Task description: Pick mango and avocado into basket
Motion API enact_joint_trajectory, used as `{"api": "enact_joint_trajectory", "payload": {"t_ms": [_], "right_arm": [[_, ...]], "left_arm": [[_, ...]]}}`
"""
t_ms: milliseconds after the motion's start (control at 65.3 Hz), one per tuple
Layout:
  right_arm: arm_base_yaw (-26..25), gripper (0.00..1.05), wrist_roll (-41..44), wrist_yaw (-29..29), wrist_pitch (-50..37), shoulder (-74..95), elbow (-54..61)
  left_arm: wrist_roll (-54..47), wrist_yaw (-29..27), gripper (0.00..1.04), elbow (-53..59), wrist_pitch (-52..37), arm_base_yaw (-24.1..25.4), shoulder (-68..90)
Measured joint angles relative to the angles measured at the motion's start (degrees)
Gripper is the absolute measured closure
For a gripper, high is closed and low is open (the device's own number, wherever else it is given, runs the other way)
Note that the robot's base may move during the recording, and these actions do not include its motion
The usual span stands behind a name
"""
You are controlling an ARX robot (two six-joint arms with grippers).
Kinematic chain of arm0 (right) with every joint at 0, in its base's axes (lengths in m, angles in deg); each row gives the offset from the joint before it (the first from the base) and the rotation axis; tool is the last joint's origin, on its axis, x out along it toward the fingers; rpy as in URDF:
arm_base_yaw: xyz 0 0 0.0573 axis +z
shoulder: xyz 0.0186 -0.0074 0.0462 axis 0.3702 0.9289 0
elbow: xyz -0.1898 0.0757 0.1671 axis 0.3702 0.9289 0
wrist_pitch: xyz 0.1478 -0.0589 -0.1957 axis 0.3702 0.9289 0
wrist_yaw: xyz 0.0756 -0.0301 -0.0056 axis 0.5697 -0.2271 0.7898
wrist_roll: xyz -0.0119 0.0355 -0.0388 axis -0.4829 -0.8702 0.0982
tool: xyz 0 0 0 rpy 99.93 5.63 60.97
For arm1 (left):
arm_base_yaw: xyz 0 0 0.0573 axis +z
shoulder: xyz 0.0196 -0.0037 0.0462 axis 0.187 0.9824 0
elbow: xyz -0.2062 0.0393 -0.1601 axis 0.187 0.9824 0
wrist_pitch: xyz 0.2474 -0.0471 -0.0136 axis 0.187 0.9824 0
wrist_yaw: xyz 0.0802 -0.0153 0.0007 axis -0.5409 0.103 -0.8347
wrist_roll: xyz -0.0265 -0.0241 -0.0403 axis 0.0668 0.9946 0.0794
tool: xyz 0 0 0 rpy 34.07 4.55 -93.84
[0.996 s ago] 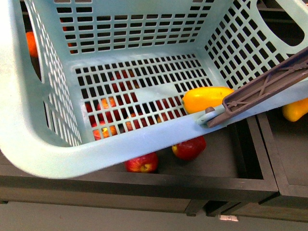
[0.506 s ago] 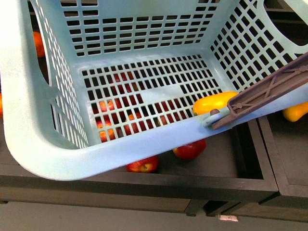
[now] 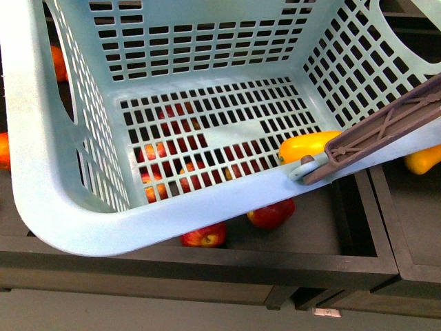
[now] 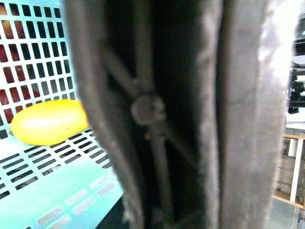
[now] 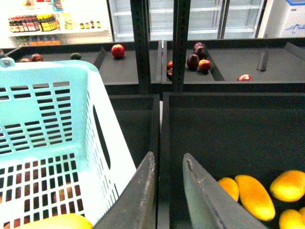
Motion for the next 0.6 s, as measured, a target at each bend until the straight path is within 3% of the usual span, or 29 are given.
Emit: {"api": "enact_joint_trajectory", "payload": {"t_ms": [92, 138, 245, 598], "right_arm": [[0.7, 1.03, 0.5, -0.9, 1.1, -3.6, 2.4], [2.5, 1.03, 0.6, -3.9, 1.9, -5.5, 3.5], [4.9, 1.02, 0.7, -4.5, 3.7, -9.0, 5.3], [5.1, 0.44, 0.8, -5.1, 4.0, -10.4, 6.0]], "left_arm": [[0.0, 0.0, 0.91, 0.0, 0.0, 0.0, 0.0], [0.0, 0.1, 0.91, 0.0, 0.0, 0.0, 0.0], [0.0, 0.0, 0.91, 0.0, 0.0, 0.0, 0.0], [0.0, 0.0, 0.91, 0.0, 0.0, 0.0, 0.0]]}}
